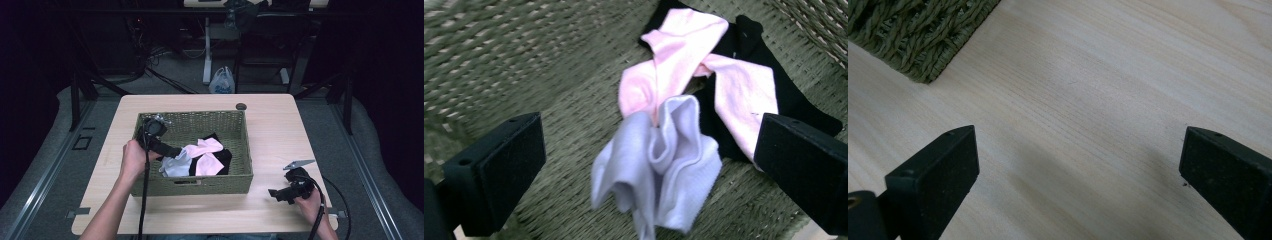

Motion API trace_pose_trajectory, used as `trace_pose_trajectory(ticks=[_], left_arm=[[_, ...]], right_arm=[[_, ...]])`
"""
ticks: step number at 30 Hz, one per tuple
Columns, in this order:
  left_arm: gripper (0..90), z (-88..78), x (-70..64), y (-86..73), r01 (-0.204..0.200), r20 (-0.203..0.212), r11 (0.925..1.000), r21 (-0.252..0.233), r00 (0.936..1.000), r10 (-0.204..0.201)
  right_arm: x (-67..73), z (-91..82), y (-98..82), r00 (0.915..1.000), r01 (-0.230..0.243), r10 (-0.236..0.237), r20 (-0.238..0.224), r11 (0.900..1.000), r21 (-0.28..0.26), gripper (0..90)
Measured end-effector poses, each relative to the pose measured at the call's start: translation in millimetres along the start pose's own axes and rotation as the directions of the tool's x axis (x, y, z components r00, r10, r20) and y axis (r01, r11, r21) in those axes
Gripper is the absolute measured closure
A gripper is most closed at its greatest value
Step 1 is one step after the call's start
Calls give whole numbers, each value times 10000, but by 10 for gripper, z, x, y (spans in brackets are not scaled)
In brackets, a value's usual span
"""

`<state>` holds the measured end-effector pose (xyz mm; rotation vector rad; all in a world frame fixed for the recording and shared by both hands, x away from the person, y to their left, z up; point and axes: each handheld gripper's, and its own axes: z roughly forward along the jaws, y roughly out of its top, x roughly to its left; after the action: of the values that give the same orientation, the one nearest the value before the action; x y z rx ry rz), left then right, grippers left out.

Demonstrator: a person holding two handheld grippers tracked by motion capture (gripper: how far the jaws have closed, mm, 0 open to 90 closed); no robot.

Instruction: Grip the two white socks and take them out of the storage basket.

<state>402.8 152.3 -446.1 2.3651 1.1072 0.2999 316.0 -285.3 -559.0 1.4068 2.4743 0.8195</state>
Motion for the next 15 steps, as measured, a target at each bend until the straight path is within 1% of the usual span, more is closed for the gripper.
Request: trace_pose_trajectory(ticks=[1,2,3,4,5,6,7,8,9,11,12,13,14,15], left_arm=[[7,53,-30,19,-147,110,9998,160,9998,145],[20,53,-30,19,-147,110,9998,160,9998,145],[20,91,-50,29,-246,215,9994,249,9995,241],[80,115,-63,33,-264,181,9993,282,9995,259],[152,158,-77,43,-325,219,9985,440,9993,316],[188,198,-90,49,-370,283,9976,584,9990,354],[198,256,-112,58,-436,290,9962,759,9987,415],[227,256,-112,58,-436,290,9962,759,9987,415],[227,282,-123,64,-520,358,9950,857,9982,491],[290,326,-150,79,-516,316,9933,1037,9983,485],[290,346,-164,85,-531,294,9923,1118,9983,501],[320,359,-171,92,-562,227,9909,1223,9983,538],[351,377,-181,95,-483,178,9914,1214,9988,465],[430,388,-186,99,-496,132,9912,1226,9987,484]], right_arm=[[-1,-2,1,10000,5,-5,-24,10000,-1,23],[-1,-2,1,10000,5,-5,-24,10000,-1,23],[-2,-2,1,10000,9,-9,-28,10000,3,23],[-3,-1,0,10000,17,-17,13,10000,13,24],[-4,1,0,10000,13,-13,44,10000,14,24],[-5,5,1,10000,32,-32,87,10000,11,24],[-3,5,0,10000,25,-25,96,10000,-1,25],[-3,5,0,10000,25,-25,96,10000,-1,25],[-2,-1,1,10000,20,-20,13,10000,31,25],[-3,3,0,10000,26,-26,79,10000,8,26],[-3,3,0,10000,26,-26,79,10000,8,26],[-4,4,0,9999,24,-24,102,10000,9,26],[-4,3,0,10000,24,-25,80,10000,9,26],[-4,4,0,9999,28,-28,106,10000,12,27]])
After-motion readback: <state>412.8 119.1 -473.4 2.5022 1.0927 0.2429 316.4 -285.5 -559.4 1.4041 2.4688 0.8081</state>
